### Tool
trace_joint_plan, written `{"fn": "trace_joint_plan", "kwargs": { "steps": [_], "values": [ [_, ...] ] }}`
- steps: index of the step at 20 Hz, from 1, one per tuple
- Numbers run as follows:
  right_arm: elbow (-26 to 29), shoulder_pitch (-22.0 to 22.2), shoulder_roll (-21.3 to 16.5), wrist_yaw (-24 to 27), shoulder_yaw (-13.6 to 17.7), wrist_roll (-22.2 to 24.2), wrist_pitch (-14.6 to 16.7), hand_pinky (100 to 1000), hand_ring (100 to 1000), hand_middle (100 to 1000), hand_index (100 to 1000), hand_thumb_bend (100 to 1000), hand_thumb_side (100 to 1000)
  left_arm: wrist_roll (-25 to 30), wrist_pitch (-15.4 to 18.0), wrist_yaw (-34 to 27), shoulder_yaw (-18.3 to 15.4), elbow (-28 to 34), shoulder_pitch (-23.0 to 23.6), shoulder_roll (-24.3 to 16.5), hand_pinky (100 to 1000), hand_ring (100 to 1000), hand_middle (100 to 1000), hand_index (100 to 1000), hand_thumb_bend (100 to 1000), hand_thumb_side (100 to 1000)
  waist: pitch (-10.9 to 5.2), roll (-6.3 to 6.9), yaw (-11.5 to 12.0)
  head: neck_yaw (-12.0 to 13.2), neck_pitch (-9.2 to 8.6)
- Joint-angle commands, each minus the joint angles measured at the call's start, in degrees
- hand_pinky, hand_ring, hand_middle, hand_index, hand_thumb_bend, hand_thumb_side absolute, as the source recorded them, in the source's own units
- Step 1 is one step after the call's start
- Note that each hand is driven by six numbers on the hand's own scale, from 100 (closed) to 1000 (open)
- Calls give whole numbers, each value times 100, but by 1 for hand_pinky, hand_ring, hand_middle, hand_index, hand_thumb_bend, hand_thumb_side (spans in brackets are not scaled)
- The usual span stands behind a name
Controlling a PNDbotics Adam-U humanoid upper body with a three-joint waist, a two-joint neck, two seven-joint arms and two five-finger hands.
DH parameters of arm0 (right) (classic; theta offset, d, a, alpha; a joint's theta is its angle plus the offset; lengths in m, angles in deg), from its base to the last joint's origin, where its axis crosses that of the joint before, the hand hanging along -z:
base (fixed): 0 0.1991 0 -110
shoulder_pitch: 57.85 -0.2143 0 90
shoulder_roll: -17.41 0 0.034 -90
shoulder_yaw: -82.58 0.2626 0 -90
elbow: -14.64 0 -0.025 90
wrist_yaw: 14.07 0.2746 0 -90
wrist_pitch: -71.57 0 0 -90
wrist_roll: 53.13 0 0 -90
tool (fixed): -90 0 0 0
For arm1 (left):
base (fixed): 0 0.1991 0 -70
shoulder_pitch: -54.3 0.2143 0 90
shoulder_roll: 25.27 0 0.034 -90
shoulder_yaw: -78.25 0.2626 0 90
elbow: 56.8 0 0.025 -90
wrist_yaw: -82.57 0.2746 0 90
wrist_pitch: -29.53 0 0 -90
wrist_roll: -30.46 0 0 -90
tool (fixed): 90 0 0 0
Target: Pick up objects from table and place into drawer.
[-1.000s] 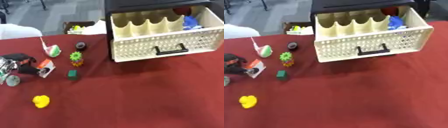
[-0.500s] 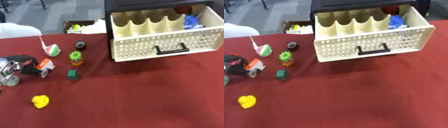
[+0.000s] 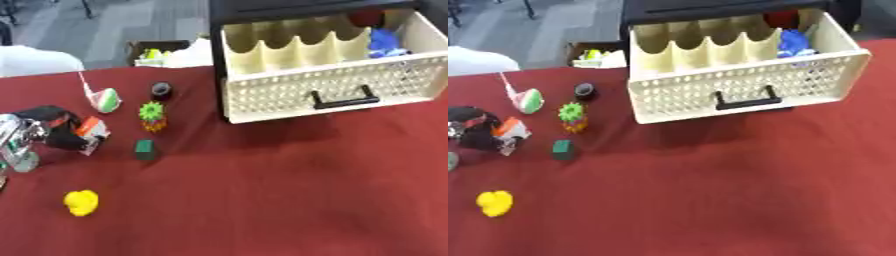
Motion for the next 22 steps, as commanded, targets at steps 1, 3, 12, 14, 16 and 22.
{"fn": "trace_joint_plan", "kwargs": {
  "steps": [1, 3, 12, 14, 16, 22],
  "values": [
    [34, -39, -82, -53, 57, 12, -25, 651, 548, 501, 672, 100, 1000, -69, -8, -18, -46, 16, -128, -124, 631, 687, 602, 807, 286, 727, -103, -24, -2, 19, -63],
    [34, -39, -77, -53, 60, 11, -31, 650, 548, 501, 671, 100, 1000, -72, -5, -42, -37, 9, -134, -117, 616, 673, 590, 798, 260, 681, -104, -23, 1, 17, -64],
    [34, -41, -66, -35, 89, -10, -42, 651, 548, 500, 666, 100, 1000, -4, 3, -114, -19, -48, -141, -85, 547, 611, 535, 769, 152, 527, -107, -25, -1, 17, -78],
    [34, -36, -59, -28, 90, -5, -58, 651, 548, 499, 665, 100, 1000, 14, 2, -139, -20, -62, -141, -79, 521, 591, 517, 750, 131, 521, -107, -27, 0, 16, -78],
    [34, -35, -51, -14, 91, 14, -82, 651, 548, 498, 664, 100, 1000, 26, -10, -173, -25, -73, -146, -71, 495, 571, 498, 728, 107, 521, -108, -29, 0, 13, -76],
    [34, -30, -47, 14, 99, 45, -109, 651, 549, 498, 663, 100, 1000, 42, -56, -270, -20, -84, -160, -64, 427, 515, 447, 677, 100, 486, -124, -36, 6, 12, -72]
  ]
}}
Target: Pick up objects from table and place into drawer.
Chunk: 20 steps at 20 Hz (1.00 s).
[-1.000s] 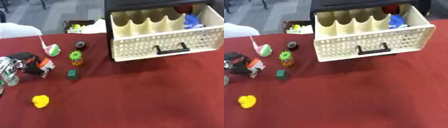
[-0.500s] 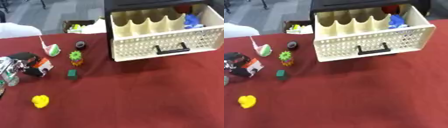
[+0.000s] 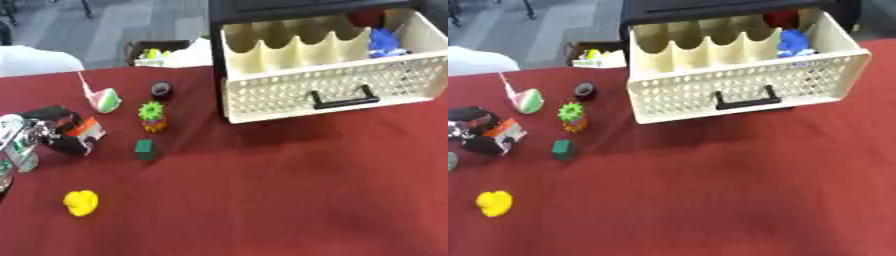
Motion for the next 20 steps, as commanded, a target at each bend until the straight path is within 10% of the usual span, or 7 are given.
{"fn": "trace_joint_plan", "kwargs": {
  "steps": [1, 20],
  "values": [
    [34, -33, -87, 21, 82, 6, -20, 651, 549, 498, 662, 100, 1000, 8, -25, -48, -23, 18, -113, -121, 406, 499, 430, 664, 100, 456, -129, -37, 8, 11, -70],
    [34, 22, -158, 194, 112, 23, -26, 650, 553, 500, 661, 100, 1000, -17, -110, -378, -75, 558, -125, -292, 329, 437, 364, 589, 100, 268, -330, -64, 97, -44, 19]
  ]
}}
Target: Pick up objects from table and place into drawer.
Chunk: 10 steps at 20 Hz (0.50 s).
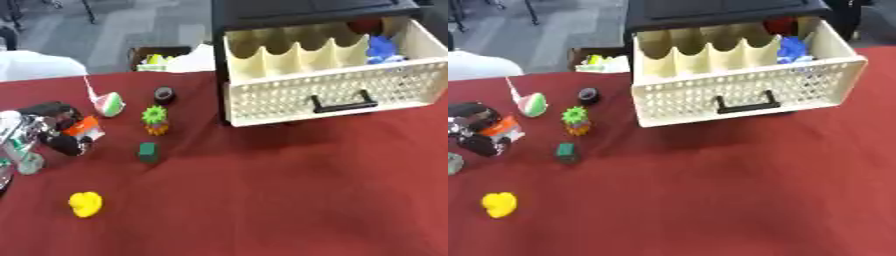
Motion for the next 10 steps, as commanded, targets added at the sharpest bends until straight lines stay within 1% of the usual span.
{"fn": "trace_joint_plan", "kwargs": {
  "steps": [1, 4, 10],
  "values": [
    [35, -25, -161, 49, 80, 0, -5, 650, 554, 501, 661, 100, 1000, 32, -41, -153, -76, 262, -114, -257, 323, 432, 359, 583, 100, 264, -158, -34, 7, -13, 14],
    [35, -20, -170, 75, 85, -7, -8, 649, 554, 501, 662, 100, 1000, 60, -86, -271, -76, 418, -114, -279, 308, 420, 347, 567, 100, 245, -190, -34, 11, -15, 22],
    [35, -6, -198, 130, 95, -21, -22, 649, 556, 502, 662, 100, 1000, 92, -132, -546, -106, 853, -156, -292, 292, 407, 336, 550, 100, 245, -268, -24, 25, -40, 65]
  ]
}}
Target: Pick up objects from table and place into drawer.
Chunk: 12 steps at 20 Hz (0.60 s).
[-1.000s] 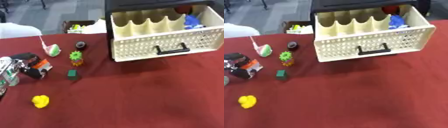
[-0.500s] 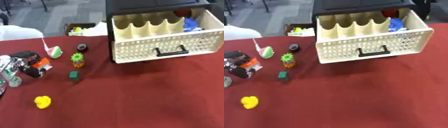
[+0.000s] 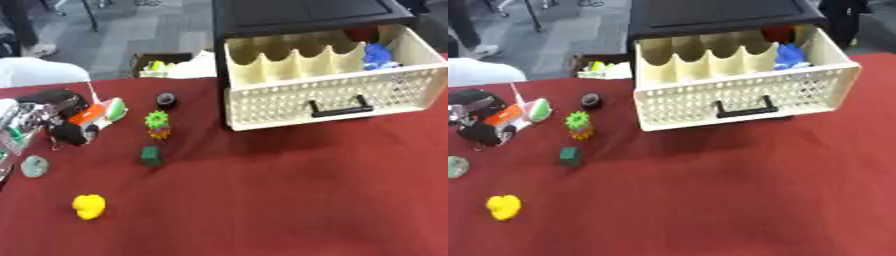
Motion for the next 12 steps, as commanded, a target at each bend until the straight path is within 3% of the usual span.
{"fn": "trace_joint_plan", "kwargs": {
  "steps": [1, 12],
  "values": [
    [35, -13, -199, 72, 75, -10, -17, 649, 556, 502, 662, 100, 1000, 14, -41, -198, -106, 385, -166, -218, 290, 405, 334, 548, 100, 244, -161, -21, 20, -43, 64],
    [35, -37, -269, 212, 71, 30, -74, 647, 558, 504, 662, 100, 1000, 133, -63, -370, 98, 1399, -715, 61, 278, 394, 324, 535, 100, 244, -296, 21, 27, -213, 139]
  ]
}}
